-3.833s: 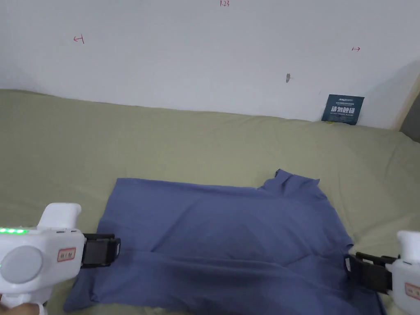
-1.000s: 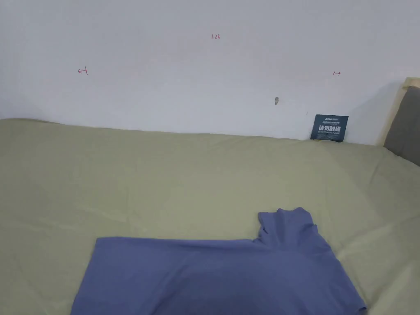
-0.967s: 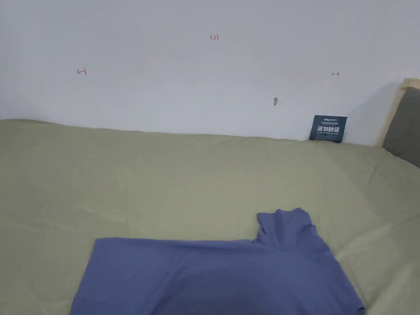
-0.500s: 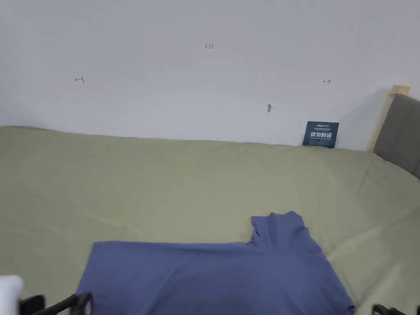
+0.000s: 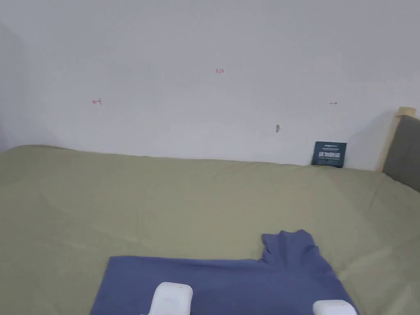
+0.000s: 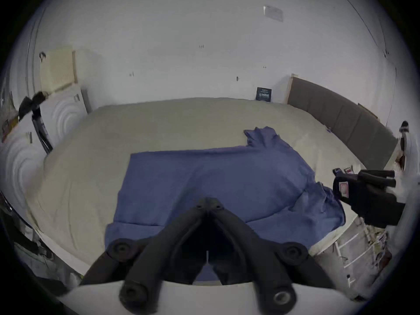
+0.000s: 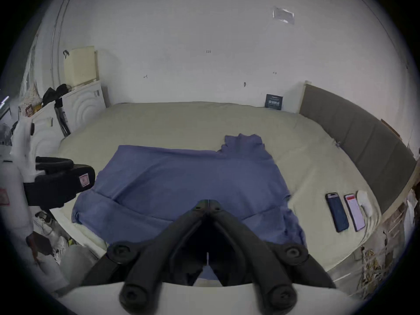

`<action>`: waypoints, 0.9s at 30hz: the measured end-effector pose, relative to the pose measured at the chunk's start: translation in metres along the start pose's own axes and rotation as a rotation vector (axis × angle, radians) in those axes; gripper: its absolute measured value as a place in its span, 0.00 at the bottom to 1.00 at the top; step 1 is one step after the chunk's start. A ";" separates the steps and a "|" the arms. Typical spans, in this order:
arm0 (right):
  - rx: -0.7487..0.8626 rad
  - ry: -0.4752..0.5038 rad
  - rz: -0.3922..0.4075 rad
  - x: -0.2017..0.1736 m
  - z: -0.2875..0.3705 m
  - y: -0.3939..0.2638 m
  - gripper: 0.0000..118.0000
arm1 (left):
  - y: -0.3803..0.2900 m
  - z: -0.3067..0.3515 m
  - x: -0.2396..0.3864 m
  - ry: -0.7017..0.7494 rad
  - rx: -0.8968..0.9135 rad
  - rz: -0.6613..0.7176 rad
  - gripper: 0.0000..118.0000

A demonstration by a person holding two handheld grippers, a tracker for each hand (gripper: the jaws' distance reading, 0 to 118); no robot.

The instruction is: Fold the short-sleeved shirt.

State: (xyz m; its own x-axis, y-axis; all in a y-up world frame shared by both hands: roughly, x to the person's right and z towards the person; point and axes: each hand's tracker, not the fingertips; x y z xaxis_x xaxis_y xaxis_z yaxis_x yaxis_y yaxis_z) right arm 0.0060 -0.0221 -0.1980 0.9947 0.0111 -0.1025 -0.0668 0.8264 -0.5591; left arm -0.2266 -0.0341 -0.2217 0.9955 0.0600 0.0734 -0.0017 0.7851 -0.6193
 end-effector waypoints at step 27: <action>-0.106 0.041 -0.139 0.169 -0.126 0.086 0.29 | 0.108 -0.285 -0.202 0.105 -0.426 0.105 0.46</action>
State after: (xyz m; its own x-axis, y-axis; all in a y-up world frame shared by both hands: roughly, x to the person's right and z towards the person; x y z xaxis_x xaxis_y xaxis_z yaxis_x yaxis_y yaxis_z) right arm 0.1581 -0.0198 -0.3671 0.9910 -0.1241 -0.0499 0.0616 0.7543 -0.6536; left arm -0.4004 -0.1370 -0.5258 0.9963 0.0459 -0.0731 -0.0860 0.4527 -0.8875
